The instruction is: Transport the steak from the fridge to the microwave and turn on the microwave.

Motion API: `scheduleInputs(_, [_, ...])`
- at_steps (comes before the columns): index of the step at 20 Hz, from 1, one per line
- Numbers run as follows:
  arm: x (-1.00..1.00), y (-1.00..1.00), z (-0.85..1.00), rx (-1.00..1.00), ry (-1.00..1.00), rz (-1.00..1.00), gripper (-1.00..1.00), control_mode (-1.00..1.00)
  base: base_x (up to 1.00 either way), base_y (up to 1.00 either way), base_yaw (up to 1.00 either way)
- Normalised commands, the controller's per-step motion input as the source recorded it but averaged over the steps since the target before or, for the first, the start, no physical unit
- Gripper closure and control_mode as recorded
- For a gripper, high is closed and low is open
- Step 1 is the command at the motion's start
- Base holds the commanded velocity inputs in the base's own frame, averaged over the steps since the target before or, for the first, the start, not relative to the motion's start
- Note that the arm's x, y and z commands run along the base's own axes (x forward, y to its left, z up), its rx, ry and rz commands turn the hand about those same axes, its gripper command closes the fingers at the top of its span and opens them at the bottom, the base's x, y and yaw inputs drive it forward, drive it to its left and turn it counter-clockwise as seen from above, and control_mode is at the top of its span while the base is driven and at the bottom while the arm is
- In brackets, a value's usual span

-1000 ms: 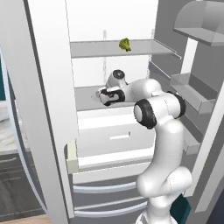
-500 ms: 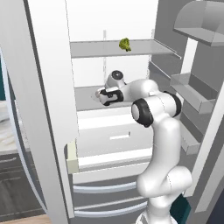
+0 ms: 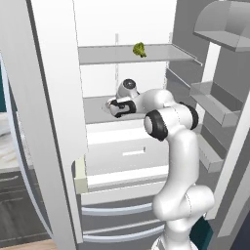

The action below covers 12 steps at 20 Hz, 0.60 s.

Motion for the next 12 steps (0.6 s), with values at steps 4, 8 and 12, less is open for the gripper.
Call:
scheduleInputs(4, [0.17, 0.01, -0.13, 0.00, 0.00, 0.00, -1.00, -1.00, 0.00, 0.00, 0.00])
scheduleInputs(8, [0.14, 0.00, -0.16, 0.00, 0.00, 0.00, -1.00, -1.00, 0.00, 0.00, 0.00])
scheduleInputs(12, [0.08, 0.00, -0.22, 0.00, 0.00, 0.00, -1.00, -1.00, 0.00, 0.00, 0.00])
